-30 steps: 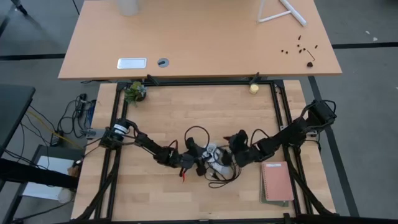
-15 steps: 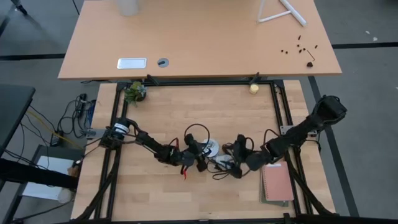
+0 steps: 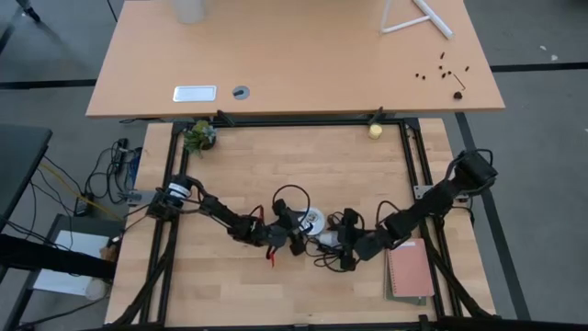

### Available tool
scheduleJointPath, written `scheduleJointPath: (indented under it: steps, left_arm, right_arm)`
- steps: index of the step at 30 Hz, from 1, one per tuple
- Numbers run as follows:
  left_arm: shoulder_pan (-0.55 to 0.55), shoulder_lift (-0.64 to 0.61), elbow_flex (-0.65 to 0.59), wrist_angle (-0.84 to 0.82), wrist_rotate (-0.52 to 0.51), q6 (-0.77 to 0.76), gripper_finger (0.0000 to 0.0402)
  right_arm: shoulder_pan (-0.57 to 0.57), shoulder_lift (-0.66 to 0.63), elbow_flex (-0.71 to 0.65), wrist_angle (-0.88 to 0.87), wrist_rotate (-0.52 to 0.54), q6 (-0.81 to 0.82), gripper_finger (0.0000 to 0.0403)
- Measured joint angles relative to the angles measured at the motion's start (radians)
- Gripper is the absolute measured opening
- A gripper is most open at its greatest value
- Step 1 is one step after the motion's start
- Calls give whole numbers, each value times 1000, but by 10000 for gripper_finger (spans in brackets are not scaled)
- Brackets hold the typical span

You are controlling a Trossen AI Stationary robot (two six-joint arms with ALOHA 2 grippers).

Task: Screw lightbulb
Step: Remove the lightbulb from the lamp

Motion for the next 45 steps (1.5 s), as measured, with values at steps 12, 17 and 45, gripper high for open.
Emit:
scheduleJointPath:
  steps: [12, 17, 45]
  left_arm:
    - [-8, 0, 0, 1, 5, 0, 264]
    - [-8, 0, 0, 2, 6, 6, 264]
    - [-41, -32, 0, -63, -2, 26, 272]
  right_arm:
    - [-14, 75, 5, -9, 19, 32, 297]
    - [-13, 75, 4, -13, 13, 32, 256]
    - [-214, -304, 0, -878, 28, 601, 280]
